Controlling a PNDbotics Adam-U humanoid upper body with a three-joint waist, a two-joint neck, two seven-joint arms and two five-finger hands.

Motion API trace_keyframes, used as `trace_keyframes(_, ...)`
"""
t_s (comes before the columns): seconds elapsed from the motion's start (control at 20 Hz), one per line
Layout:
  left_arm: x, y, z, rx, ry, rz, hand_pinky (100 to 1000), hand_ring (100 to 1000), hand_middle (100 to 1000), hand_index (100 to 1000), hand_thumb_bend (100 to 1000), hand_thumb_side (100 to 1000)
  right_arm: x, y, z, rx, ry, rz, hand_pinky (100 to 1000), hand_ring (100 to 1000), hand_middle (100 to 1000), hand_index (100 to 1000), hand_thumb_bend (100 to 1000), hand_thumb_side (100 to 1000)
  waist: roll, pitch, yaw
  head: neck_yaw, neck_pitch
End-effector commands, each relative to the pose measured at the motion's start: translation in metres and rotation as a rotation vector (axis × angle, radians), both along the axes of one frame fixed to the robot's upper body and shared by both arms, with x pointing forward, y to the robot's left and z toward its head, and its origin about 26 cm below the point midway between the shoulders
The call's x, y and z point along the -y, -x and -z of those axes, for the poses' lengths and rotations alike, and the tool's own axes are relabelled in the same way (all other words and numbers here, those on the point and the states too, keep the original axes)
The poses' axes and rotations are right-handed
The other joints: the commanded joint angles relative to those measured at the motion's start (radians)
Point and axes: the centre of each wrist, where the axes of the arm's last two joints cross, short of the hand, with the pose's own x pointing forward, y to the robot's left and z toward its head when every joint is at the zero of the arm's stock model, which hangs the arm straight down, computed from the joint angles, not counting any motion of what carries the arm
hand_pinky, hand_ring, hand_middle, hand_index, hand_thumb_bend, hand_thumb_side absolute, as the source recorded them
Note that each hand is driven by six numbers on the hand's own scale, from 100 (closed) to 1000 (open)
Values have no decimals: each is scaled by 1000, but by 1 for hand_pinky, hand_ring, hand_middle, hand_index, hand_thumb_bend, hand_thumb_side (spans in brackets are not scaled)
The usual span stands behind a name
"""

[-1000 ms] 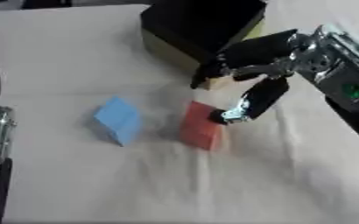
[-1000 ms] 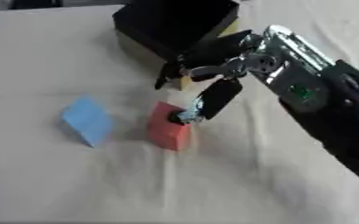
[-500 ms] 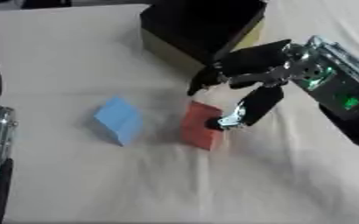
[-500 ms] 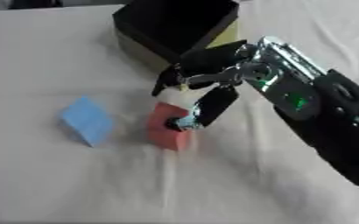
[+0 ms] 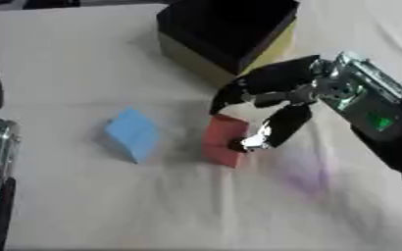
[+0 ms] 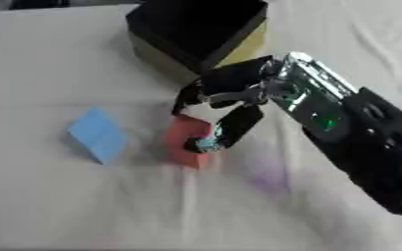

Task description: Pick up objects on the table and place them in the box.

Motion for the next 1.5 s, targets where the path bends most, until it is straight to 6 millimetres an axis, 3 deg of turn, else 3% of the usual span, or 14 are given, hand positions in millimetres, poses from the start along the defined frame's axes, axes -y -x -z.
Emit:
trace_keyframes(0.05, 0, 2, -8, 27, -11, 6, 686, 718, 672, 709, 100, 897, 1, -2, -4, 29, 163, -106, 871, 940, 903, 956, 285, 938, 0, -17, 2, -4, 7)
trace_keyframes(0.4, 1, 2, -8, 29, -11, 10, 687, 718, 672, 709, 100, 897, 0, -5, 11, 10, 183, -113, 867, 936, 904, 959, 234, 946, 1, -14, 4, -9, 8)
trace_keyframes(0.7, 1, 2, -8, 28, -9, 13, 687, 719, 672, 708, 100, 897, 0, -5, 19, -14, 178, -116, 835, 902, 890, 948, 220, 871, 2, -13, 5, -11, 9)
trace_keyframes(0.9, 1, 2, -9, 29, -8, 13, 687, 720, 673, 707, 100, 895, 1, -6, 23, -39, 163, -108, 768, 869, 875, 940, 202, 812, 2, -12, 6, -12, 11)
trace_keyframes(1.2, 2, 2, -9, 28, -9, 12, 687, 721, 672, 703, 100, 896, 5, -6, 23, -80, 129, -70, 716, 799, 802, 875, 169, 689, 4, -12, 7, -15, 11)
trace_keyframes(1.5, 2, 2, -9, 27, -9, 12, 686, 722, 673, 702, 100, 895, 5, -3, 12, -86, 87, -40, 657, 739, 675, 768, 131, 686, 3, -13, 7, -15, 10)
